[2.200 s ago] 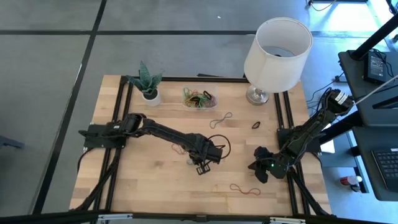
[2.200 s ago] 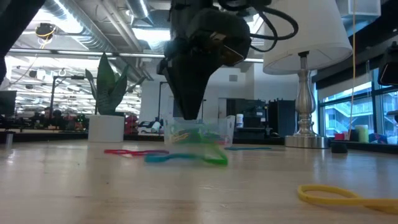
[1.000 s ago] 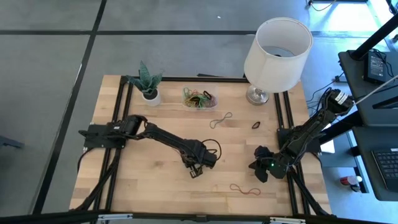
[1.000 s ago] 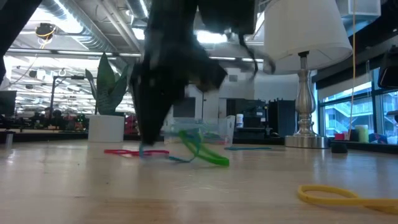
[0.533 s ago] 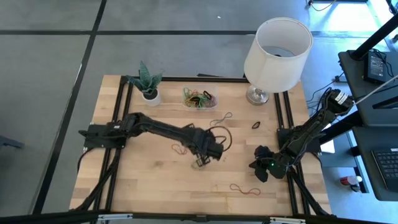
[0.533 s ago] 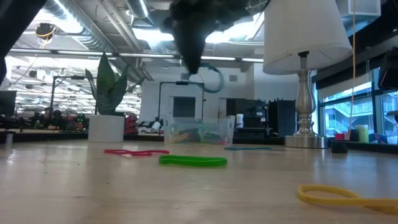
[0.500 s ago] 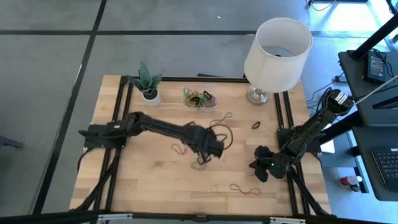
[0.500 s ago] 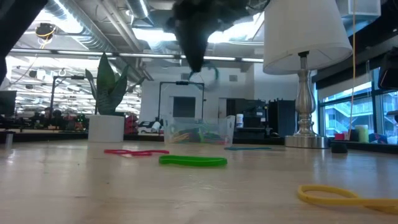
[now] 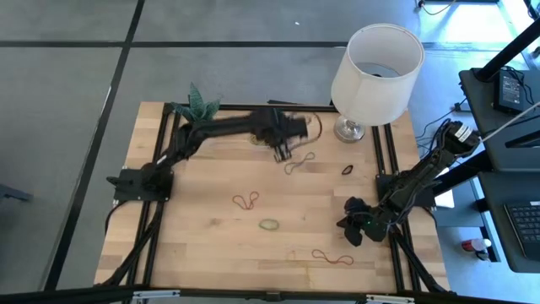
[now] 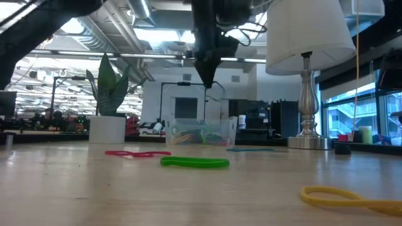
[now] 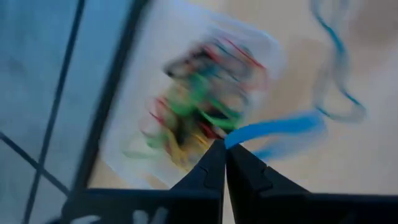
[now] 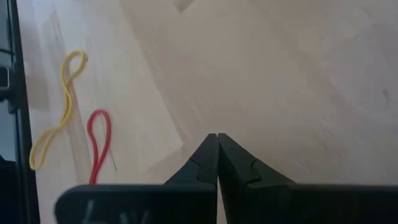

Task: Pick and place rubber bands into bin
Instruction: Put the blue rubber band into the transparent bin, then put the red rubber band into the transparent bin, then put the green rubber band into the transparent bin

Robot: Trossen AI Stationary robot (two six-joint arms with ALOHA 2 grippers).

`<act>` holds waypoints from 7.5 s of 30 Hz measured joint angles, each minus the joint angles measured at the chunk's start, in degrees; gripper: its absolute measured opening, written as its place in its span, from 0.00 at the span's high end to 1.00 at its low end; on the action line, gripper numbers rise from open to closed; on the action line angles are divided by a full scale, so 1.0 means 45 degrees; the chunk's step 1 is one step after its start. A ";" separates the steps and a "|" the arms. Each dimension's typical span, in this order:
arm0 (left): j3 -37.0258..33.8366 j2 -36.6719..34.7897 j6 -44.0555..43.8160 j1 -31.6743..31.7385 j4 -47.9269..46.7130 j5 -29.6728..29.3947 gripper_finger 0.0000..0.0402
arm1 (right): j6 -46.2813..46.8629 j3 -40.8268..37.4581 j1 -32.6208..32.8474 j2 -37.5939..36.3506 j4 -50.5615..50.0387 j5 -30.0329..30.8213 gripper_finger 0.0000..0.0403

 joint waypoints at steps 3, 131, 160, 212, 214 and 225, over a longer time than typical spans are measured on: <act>-0.0005 0.0000 0.1210 0.1046 0.0835 0.0311 1.00 | 0.0005 0.0000 -0.0334 0.0000 0.0061 0.0000 0.99; -2.7044 -2.2726 0.1586 -0.3742 2.0581 0.7505 1.00 | -0.0007 1.4181 -0.2328 1.0334 -1.1596 -0.3948 0.99; -2.7039 -2.2702 0.1702 -0.3987 2.0890 0.6798 1.00 | -1.3689 2.1187 -1.3144 1.0221 -1.0849 0.1043 1.00; -2.3913 -1.9538 -0.0220 -0.5486 1.6478 0.4450 1.00 | -0.8388 1.1895 -0.8872 0.5108 -0.8342 -0.0517 0.92; -2.3065 -1.8545 0.0093 -0.5821 1.5966 0.4118 1.00 | -0.7711 1.0607 -0.8214 0.4217 -0.7644 -0.0518 0.94; -1.8478 -1.2337 0.0674 -0.6853 1.4329 0.2675 0.99 | -0.6578 0.5274 -0.5002 0.0226 -0.4384 -0.0165 0.97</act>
